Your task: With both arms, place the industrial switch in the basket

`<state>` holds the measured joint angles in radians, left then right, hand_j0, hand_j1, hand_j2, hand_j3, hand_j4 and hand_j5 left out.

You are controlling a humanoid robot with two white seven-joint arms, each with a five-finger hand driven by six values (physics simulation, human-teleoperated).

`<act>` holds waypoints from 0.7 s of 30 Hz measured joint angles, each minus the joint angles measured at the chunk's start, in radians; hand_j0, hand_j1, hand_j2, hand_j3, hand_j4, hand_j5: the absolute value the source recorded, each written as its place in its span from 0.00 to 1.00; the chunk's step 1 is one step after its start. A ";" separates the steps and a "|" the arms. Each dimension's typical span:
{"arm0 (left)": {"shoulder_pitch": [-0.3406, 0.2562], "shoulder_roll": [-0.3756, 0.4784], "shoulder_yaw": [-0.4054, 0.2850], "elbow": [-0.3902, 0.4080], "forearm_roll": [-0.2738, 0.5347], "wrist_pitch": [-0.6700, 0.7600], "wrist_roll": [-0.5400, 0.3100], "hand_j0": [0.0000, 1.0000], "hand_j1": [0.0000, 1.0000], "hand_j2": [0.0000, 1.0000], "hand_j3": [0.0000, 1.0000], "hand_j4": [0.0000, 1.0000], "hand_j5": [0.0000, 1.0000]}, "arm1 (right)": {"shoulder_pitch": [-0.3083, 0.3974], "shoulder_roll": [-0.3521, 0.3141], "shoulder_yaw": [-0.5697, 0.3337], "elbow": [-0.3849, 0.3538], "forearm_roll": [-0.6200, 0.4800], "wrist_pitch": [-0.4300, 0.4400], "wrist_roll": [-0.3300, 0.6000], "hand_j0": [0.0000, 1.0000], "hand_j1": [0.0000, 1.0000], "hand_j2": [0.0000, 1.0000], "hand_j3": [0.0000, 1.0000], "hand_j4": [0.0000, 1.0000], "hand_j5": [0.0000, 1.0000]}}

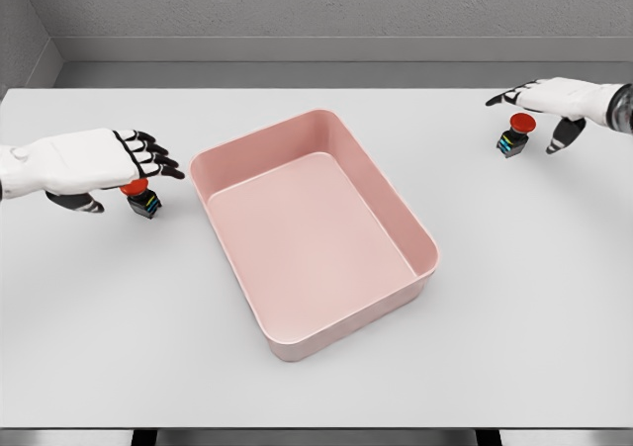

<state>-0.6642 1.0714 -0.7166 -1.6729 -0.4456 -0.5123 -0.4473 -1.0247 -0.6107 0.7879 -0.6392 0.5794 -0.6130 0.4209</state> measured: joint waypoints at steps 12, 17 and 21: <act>-0.005 -0.047 -0.001 0.053 -0.071 0.031 0.013 0.86 0.86 0.86 0.86 0.86 0.86 | 0.003 0.037 -0.024 0.017 0.192 0.001 -0.155 1.00 1.00 1.00 1.00 1.00 1.00; -0.003 -0.062 -0.022 0.062 -0.091 0.037 0.024 0.86 0.86 0.86 0.86 0.86 0.86 | 0.009 0.040 -0.018 0.016 0.219 0.001 -0.161 1.00 1.00 1.00 1.00 1.00 1.00; -0.003 -0.065 -0.051 0.064 -0.102 0.038 0.040 0.86 0.86 0.86 0.86 0.86 0.86 | 0.014 0.041 -0.015 0.010 0.230 0.001 -0.162 1.00 1.00 1.00 1.00 1.00 1.00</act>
<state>-0.6673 1.0065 -0.7674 -1.6089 -0.5473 -0.4740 -0.4069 -1.0109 -0.5695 0.7727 -0.6293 0.8092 -0.6123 0.2587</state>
